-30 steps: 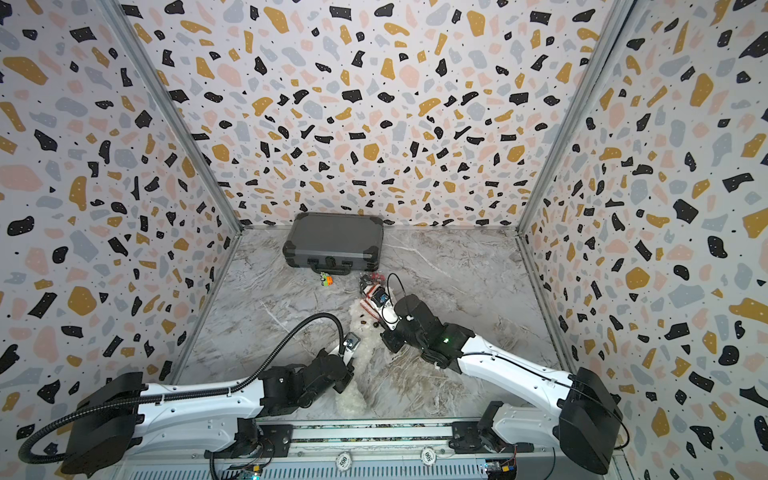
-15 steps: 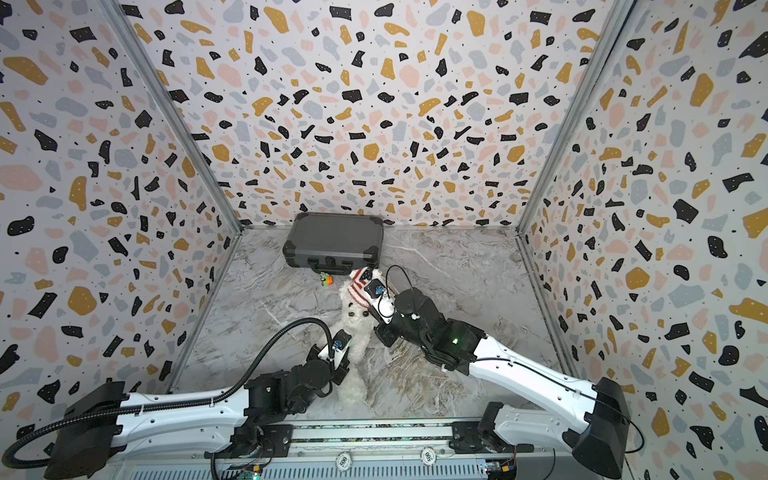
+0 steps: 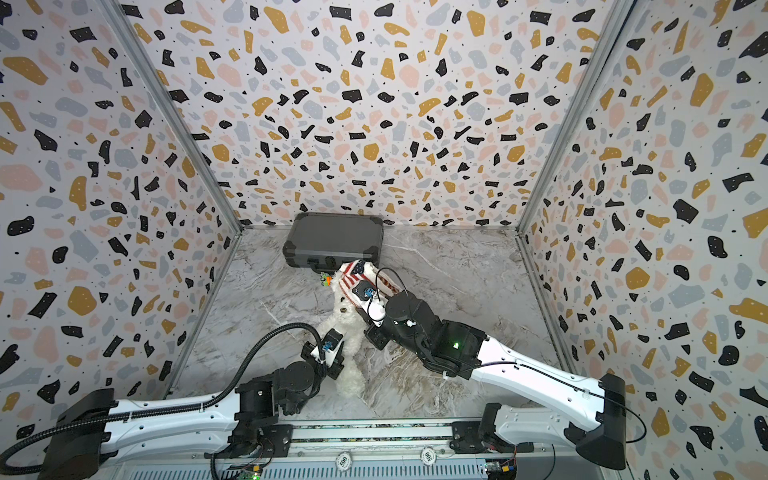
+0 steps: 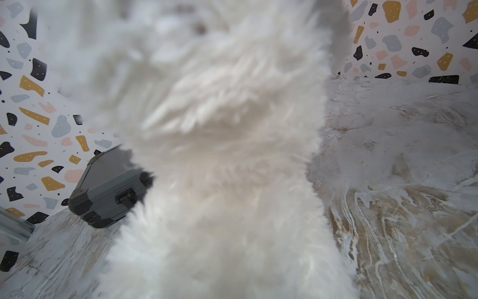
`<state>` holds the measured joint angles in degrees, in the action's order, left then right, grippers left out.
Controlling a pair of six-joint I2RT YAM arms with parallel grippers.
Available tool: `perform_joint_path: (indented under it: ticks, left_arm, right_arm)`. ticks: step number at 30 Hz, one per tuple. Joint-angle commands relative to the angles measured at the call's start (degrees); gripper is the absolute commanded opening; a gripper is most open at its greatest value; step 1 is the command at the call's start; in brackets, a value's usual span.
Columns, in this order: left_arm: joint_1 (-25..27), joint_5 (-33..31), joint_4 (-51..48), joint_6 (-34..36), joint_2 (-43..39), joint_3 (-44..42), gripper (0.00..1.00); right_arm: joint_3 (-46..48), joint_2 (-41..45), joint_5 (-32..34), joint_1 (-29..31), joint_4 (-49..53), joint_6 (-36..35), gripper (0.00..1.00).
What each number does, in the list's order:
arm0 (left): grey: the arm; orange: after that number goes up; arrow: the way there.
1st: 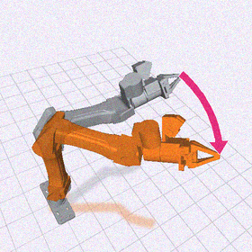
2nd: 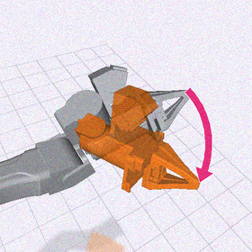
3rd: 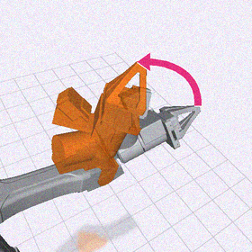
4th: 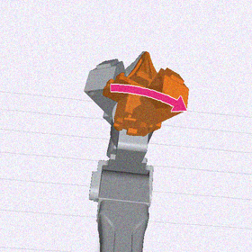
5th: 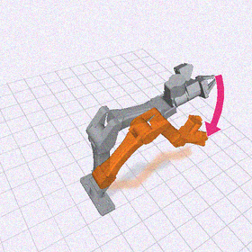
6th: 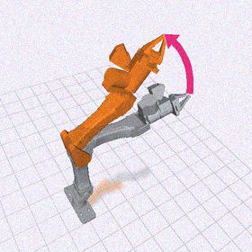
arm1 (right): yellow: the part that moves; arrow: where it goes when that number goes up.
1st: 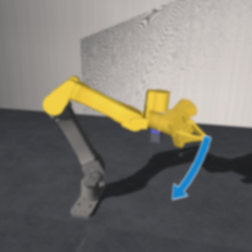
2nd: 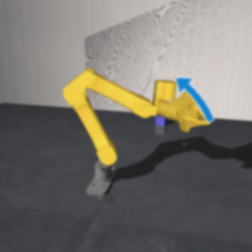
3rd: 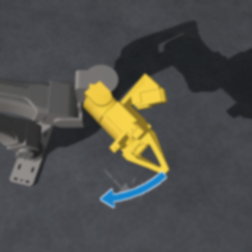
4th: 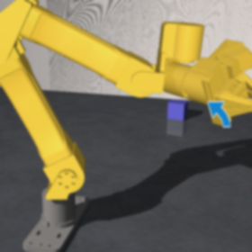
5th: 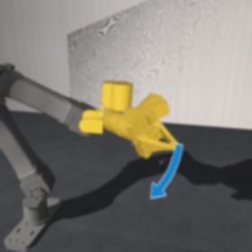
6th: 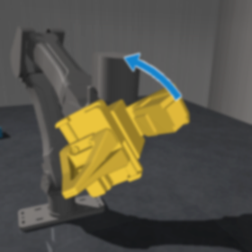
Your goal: Dress the teddy bear
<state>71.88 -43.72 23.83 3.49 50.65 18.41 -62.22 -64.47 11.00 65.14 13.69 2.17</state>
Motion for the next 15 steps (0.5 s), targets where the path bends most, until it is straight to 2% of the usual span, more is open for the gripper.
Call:
perform_joint_path:
  ticks: [1, 6, 15]
  left_arm:
    - [0.46, -1.18, 6.75, 1.56, -2.61, -0.83, 0.0]
    - [0.46, -2.12, 6.57, 1.87, -6.0, -1.92, 0.0]
    - [0.46, -3.11, 5.44, 2.23, -9.27, -2.43, 0.0]
  right_arm:
    - [-2.35, 0.44, 2.27, 2.18, 1.58, -1.41, 0.26]
    - [-3.72, 0.9, 4.99, 4.69, 1.56, -2.32, 0.32]
    - [-3.28, 6.66, 4.56, 6.4, -0.44, -2.8, 0.51]
